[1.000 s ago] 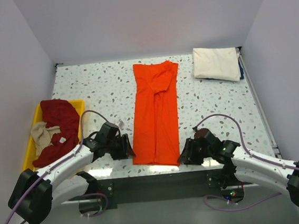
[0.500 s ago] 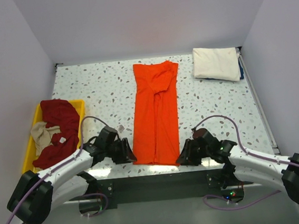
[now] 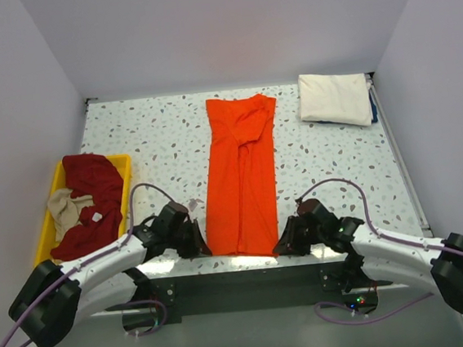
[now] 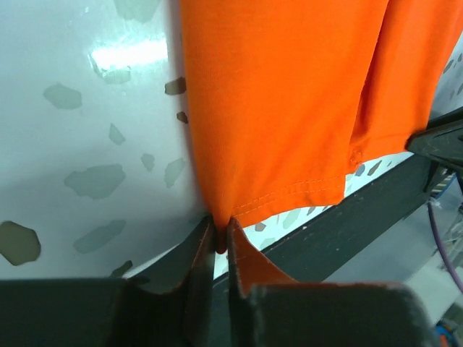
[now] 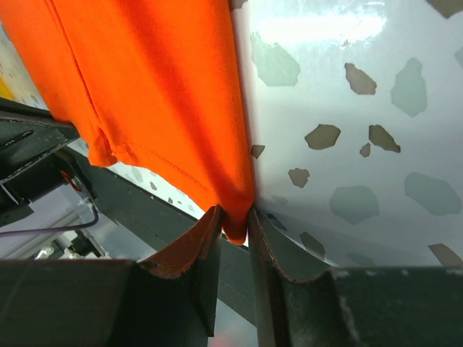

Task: Fold and stack the t-shirts
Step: Fold the tshirt

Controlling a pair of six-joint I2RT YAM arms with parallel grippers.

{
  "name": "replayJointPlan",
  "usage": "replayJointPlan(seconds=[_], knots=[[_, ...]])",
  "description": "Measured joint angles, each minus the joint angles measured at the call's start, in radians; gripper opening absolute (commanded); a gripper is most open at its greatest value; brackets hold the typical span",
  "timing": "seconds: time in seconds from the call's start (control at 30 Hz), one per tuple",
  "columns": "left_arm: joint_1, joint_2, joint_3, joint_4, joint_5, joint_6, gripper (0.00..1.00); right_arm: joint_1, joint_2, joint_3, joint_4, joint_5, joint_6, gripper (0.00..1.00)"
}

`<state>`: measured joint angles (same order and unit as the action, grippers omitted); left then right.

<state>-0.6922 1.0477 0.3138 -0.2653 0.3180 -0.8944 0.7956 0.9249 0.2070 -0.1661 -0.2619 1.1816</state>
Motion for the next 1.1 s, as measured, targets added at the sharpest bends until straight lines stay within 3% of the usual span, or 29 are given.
replayJointPlan(seconds=[0.07,0.3,0.57,0.73,0.9,1.1], knots=[[-0.019,-0.002,-0.004,-0.003,-0.014,-0.014,0.0,0.0,-0.003,0.0,-0.005,0.004,-0.007,0.18],[-0.145,-0.019,-0.006,0.003,-0.067,-0.065,0.0,0.0,-0.069,0.013,-0.119,0.037,-0.078,0.01],[-0.286,-0.133,-0.028,-0.005,-0.137,-0.162,0.0,0.0,-0.233,0.028,-0.311,0.043,-0.156,0.0],[-0.31,-0.131,-0.011,-0.023,-0.185,-0.169,0.0,0.0,-0.305,0.111,-0.432,0.063,-0.216,0.0],[-0.29,-0.057,0.135,-0.068,-0.259,-0.126,0.0,0.0,-0.167,0.319,-0.472,0.142,-0.314,0.0],[-0.184,0.063,0.296,-0.044,-0.325,-0.061,0.0,-0.012,0.038,0.481,-0.409,0.213,-0.389,0.0]])
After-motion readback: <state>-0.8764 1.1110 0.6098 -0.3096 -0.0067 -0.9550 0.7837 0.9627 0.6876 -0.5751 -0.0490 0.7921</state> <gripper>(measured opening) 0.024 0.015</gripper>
